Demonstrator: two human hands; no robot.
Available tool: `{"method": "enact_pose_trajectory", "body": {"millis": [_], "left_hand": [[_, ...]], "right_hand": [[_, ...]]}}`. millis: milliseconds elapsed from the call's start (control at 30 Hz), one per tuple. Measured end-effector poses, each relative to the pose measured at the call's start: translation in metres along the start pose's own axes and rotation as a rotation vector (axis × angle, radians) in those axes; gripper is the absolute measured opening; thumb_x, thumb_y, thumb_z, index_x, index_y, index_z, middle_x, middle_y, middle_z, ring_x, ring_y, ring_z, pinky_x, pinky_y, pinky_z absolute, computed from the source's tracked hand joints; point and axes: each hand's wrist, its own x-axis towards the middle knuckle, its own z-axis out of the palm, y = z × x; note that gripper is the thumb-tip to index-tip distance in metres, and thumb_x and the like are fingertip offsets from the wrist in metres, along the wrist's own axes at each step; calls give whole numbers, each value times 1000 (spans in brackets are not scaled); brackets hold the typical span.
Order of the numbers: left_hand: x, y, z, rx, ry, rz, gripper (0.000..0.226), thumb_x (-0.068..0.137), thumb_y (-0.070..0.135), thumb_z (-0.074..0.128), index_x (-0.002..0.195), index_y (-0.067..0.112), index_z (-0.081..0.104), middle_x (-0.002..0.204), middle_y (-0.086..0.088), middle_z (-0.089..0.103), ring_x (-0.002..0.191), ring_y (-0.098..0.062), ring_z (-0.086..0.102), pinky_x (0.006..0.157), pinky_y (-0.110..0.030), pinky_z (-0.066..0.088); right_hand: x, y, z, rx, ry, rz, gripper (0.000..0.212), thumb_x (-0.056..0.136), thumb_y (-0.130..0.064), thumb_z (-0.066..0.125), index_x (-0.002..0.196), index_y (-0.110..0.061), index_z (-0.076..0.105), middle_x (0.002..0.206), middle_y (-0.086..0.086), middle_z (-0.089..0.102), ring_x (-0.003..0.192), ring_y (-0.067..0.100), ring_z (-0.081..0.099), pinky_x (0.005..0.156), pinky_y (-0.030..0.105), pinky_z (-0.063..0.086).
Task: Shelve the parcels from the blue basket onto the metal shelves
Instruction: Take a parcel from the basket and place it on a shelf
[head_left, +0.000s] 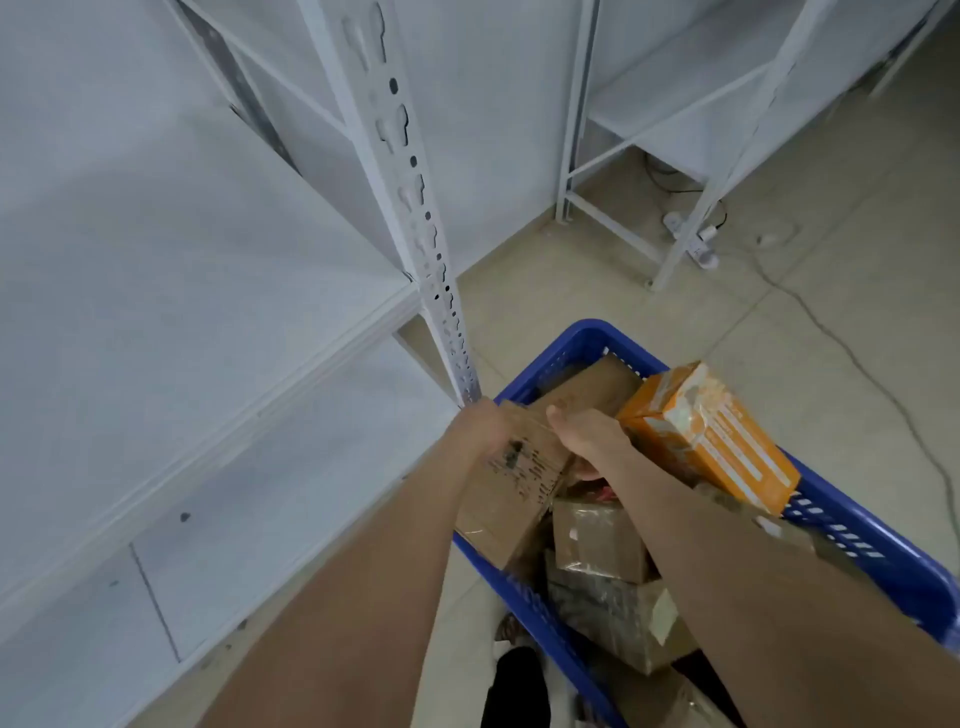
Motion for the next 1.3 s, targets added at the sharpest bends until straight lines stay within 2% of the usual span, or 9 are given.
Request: {"method": "enact_pose_trajectory", "body": {"millis": [200, 367, 433, 567, 667, 867, 1000, 1100, 1300], "left_hand": [[-7, 7, -1, -125, -44, 25, 31, 101, 38, 38, 103, 15, 58, 98, -3, 62, 85, -16, 56, 69, -22, 45], [4, -7, 4, -160, 125, -23, 37, 98, 31, 38, 114, 3, 56, 116, -11, 55, 86, -20, 55, 67, -20, 41], [9, -16, 14, -222, 78, -33, 40, 98, 37, 39, 119, 6, 56, 113, -8, 58, 78, -13, 55, 63, -18, 42], [6, -18, 30, -400, 9, -33, 41, 98, 44, 42, 118, 11, 55, 121, -10, 61, 96, -18, 57, 85, -30, 48], [-5, -16, 27, -485, 82, -85, 68, 89, 59, 43, 133, 8, 50, 128, -11, 55, 106, -25, 58, 84, -32, 50], [-54, -9, -5, -728, 281, -141, 54, 89, 58, 49, 107, 7, 57, 90, -6, 61, 71, -18, 57, 72, -37, 56], [-100, -5, -29, -873, 417, -166, 49, 87, 60, 53, 85, 11, 51, 83, -5, 55, 77, -22, 59, 77, -44, 59], [-135, -5, -44, -941, 498, -165, 50, 85, 61, 55, 78, 12, 49, 82, -4, 54, 74, -21, 59, 76, -45, 59], [-192, -19, -61, -1142, 533, -147, 62, 73, 60, 68, 101, 5, 60, 101, -12, 66, 89, -26, 66, 80, -46, 58]], "right_hand": [[1, -14, -1, 89, -19, 58, 21, 95, -22, 58, 104, -4, 50, 83, 11, 56, 70, 18, 65, 60, 18, 57], [5, -8, 10, 3, 121, -36, 32, 96, -37, 54, 77, -12, 44, 76, 4, 55, 67, 13, 57, 75, 24, 55], [13, 1, 13, 80, 99, 14, 35, 97, -41, 51, 80, -10, 45, 78, 7, 55, 69, 16, 58, 75, 25, 56], [17, 13, 20, 286, 30, 81, 39, 99, -45, 44, 85, -9, 44, 87, 13, 55, 85, 23, 62, 78, 31, 59], [11, 16, 22, 326, 20, 72, 41, 99, -49, 41, 99, -8, 45, 87, 14, 55, 88, 26, 62, 75, 32, 59], [-34, 5, -3, 324, 73, -26, 56, 98, -59, 31, 109, -7, 49, 85, 12, 60, 73, 22, 62, 51, 26, 50], [-73, -15, -21, 494, 1, -65, 56, 96, -60, 37, 122, -10, 40, 106, 16, 56, 90, 31, 62, 78, 41, 59], [-101, -26, -27, 561, -69, -91, 59, 95, -57, 42, 131, -10, 39, 114, 17, 53, 100, 34, 58, 83, 47, 57], [-153, -33, -26, 655, -224, -211, 45, 89, -39, 57, 125, -15, 47, 116, 16, 57, 104, 34, 58, 86, 50, 54]]}}
